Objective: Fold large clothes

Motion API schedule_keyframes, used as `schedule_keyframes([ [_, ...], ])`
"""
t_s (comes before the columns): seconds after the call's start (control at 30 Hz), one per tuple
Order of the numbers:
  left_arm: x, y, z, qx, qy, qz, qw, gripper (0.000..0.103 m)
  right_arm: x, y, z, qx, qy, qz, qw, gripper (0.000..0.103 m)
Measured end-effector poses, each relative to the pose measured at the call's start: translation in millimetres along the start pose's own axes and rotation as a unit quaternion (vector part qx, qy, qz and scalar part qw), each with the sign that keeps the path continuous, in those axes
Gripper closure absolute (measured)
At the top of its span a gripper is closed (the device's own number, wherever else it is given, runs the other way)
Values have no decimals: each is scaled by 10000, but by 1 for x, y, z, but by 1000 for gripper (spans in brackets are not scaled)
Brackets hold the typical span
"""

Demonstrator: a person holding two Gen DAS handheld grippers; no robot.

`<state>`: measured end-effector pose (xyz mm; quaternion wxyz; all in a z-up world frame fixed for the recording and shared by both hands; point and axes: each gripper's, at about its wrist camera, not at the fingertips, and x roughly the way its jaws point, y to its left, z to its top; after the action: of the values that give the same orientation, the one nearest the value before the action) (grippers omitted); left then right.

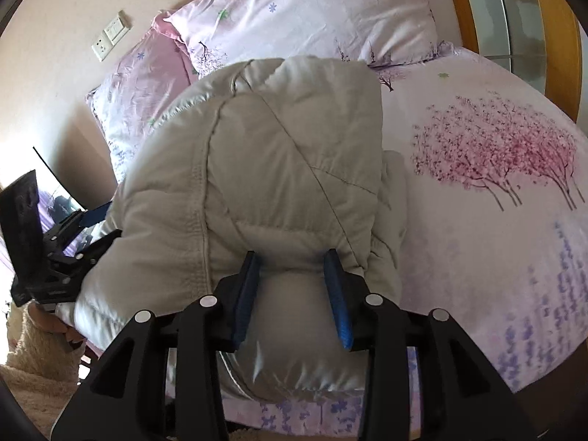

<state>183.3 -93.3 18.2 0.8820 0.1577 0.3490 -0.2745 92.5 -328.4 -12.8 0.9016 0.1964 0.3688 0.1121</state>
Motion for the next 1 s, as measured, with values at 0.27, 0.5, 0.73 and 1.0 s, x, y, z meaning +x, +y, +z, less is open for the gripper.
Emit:
schedule_keyframes([
  [0.27,-3,13,-4,-537,-249,-229,9980,2,1,-3,-1,204,42,117,9997,63],
  [0.5,-25,72,1,-1435,-307,-443,9882,2,-41,-9,30,538,-68,268,9982,1],
  [0.73,-7,102,-3,-1907,165,-900,9774,2,-22,-53,62,1351,662,471,9875,1],
  [1.0,22,109,-6,-2508,559,-1962,9463,2,30,-80,67,2110,1651,1555,9508,1],
])
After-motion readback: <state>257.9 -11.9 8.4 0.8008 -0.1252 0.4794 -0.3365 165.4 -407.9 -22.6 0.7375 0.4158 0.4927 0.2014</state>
